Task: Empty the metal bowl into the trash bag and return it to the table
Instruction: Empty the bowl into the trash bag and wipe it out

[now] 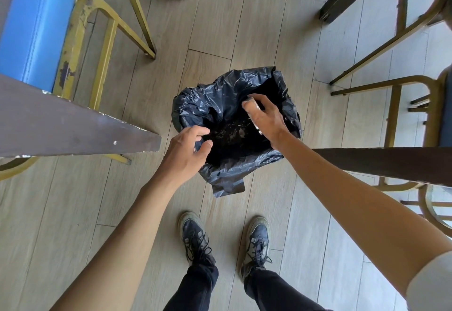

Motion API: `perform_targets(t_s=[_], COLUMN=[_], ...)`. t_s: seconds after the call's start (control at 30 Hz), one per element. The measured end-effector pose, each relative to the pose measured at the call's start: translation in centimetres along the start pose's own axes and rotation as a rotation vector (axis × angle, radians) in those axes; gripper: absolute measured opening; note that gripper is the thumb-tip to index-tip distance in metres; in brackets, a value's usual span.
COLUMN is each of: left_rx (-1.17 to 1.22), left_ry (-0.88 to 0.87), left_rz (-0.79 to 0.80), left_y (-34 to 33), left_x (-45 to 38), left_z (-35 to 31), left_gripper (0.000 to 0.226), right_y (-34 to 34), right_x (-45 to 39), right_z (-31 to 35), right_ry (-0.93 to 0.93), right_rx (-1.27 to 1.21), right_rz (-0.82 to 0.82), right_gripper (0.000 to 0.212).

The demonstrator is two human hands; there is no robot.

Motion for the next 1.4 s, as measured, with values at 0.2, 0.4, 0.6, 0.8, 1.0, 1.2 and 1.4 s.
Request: perform_targets(t_s=[0.2, 0.4, 0.6, 0.8, 1.0, 1.2, 1.4], left_rx=[0.003, -0.003, -0.004, -0.008, -0.005, 0.007, 0.023], left_ry=[0.003, 0.006, 0.013, 0.009, 0.009, 0.021, 0.018], left_rz=[0.005, 0.006, 0.006, 0.005, 0.011, 0.011, -0.001], left_y=[0.0, 0.4, 0.5, 0.5, 0.5, 0.6, 0.8], left_x=[-0.2, -0.5, -0.5, -0.7, -0.6, -0.6, -0.9], left_z=[0.0, 0.2, 0.3, 0.3, 0.8, 1.0, 0.8], left_gripper=[0.037, 0.036, 0.035, 0.035, 0.035, 0.035, 0.034], right_y=[-0.8, -0.7, -0.9, -1.3, -1.7, -2.1, -2.9], right_x=[-0.7, -0.2, 0.1, -0.7, -1.2, -1.8, -1.5], right_z=[-0.3, -0.5, -0.7, -1.3, -1.7, -1.4, -1.3], right_ry=[0.042, 0.153, 0.098, 0.069, 0.095, 0.125, 0.087], right_rx=[0.098, 0.314, 0.197, 0.265, 0.421, 0.451, 0.448], right_rz=[-0.037, 0.001, -0.039, -0.082, -0.058, -0.071, -0.027], right_gripper=[0.051, 0.061, 0.067, 0.063, 0.078, 0.081, 0.074])
Point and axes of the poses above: each hand's wrist, its own x-axis away from the middle knuckle, its own y-axis out of the back of the hand, z = x × y, the point moved 1 cm from there along -x, towards the middle knuckle, and after that the axes turned 3 degrees about x, right-handed, at the moved point
